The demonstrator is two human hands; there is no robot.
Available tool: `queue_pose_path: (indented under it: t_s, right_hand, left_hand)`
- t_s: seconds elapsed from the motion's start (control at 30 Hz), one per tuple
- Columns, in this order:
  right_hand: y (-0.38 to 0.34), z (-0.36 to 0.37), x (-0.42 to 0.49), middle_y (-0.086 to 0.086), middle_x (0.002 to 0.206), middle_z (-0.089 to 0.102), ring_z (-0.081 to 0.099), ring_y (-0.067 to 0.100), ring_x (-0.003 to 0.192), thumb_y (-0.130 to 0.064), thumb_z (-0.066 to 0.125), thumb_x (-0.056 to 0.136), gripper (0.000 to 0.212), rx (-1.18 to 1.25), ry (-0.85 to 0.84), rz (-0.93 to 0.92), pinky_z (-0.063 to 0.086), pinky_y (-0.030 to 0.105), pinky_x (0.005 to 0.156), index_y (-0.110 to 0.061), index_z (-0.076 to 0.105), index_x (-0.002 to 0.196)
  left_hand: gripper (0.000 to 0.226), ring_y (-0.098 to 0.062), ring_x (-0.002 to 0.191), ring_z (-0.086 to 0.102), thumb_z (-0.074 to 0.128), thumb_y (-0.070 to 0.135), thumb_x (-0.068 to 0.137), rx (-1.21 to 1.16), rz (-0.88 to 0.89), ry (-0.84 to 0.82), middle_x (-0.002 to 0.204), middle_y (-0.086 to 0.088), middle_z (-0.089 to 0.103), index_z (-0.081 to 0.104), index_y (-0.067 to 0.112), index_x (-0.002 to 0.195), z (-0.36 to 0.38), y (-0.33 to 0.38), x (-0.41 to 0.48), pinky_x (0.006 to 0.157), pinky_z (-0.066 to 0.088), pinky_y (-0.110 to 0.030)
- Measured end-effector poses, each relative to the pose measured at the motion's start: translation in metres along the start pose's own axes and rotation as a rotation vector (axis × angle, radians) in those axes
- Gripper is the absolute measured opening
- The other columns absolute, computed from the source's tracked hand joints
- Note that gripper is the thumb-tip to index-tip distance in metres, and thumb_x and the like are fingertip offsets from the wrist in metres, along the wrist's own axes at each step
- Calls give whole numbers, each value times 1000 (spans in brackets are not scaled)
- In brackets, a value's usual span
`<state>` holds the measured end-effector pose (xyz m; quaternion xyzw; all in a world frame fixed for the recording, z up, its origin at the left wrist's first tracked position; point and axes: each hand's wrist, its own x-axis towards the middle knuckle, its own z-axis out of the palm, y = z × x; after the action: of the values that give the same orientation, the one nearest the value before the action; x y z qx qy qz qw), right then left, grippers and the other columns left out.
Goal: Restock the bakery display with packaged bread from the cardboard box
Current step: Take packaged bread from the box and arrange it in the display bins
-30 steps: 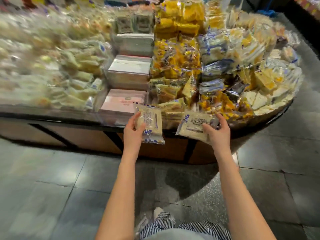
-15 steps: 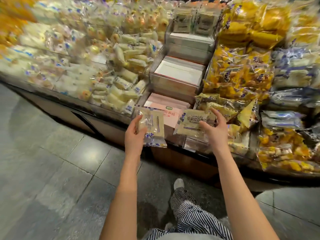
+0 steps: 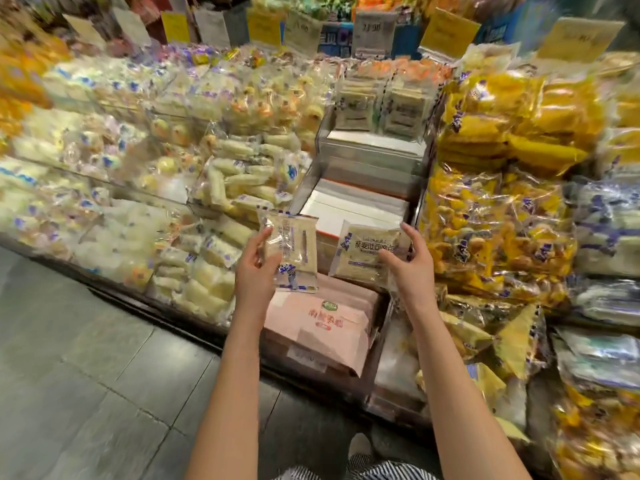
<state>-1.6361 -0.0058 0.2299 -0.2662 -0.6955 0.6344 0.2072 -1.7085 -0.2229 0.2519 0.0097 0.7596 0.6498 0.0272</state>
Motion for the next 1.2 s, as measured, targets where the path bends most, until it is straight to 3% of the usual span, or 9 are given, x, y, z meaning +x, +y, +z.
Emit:
queue_pose_path:
  t_s: [0.1,0.37,0.53,0.67,0.77,0.9,1.0,1.07,1.2]
  right_hand:
    - [-7,4,27,-7,119,50,51,15,101,-1,69,87,58,-1,29,-16,43,5,70,-15,50,139]
    - [-15,14,104,-13,138,43,37,-2,121,-8,68,90,58,-4,136,-66,32,-9,73,-22,47,141]
    - [-21,24,146,-15,143,42,40,4,130,-13,67,91,59,-34,243,-89,39,11,96,-30,45,142]
    - [-35,29,193,-11,146,45,50,17,129,-17,68,90,59,-85,339,-137,47,42,105,-36,46,140]
    - [-50,34,228,-23,132,50,56,13,116,-11,68,89,58,-128,408,-193,49,31,100,-29,47,141]
    - [-59,38,278,-24,117,49,50,-4,96,-7,67,89,57,-214,460,-238,44,13,89,-18,48,142]
    - [-59,40,313,-15,120,56,58,12,104,-7,65,90,57,-261,462,-215,51,28,95,-23,47,142]
    - [-55,40,331,-3,136,55,56,19,118,-2,62,90,59,-282,446,-194,49,39,100,-25,46,142]
    - [-45,38,356,-5,144,47,50,12,125,8,56,89,66,-305,423,-183,47,32,104,-25,43,145]
  left_hand:
    - [43,-7,130,41,57,5,96,5,7,-12,138,9,50,56,34,127,14,10,28,111,41,-39]
    - [46,0,125,42,56,2,96,22,40,-161,126,21,51,56,24,136,58,27,119,104,38,-22]
    - [46,-3,124,49,56,0,95,68,107,-368,127,18,55,58,26,133,80,35,199,105,46,-29]
    - [48,-3,91,56,58,2,94,161,208,-506,137,7,55,57,28,135,100,62,269,71,54,-14]
    - [49,-7,92,59,59,1,92,204,252,-619,131,3,58,58,33,130,120,82,316,69,55,-14]
    - [55,-11,109,60,57,-4,90,295,304,-760,132,7,57,59,40,122,150,98,369,88,57,-29]
    - [66,-10,122,52,49,-12,88,440,357,-873,138,12,54,59,41,126,174,104,401,85,54,-18]
    - [74,-16,122,54,47,-12,87,580,420,-895,145,11,50,56,48,129,192,107,418,86,57,-31]
    - [91,-27,102,64,46,-14,86,877,612,-918,152,8,42,37,61,137,223,105,438,68,59,-40]
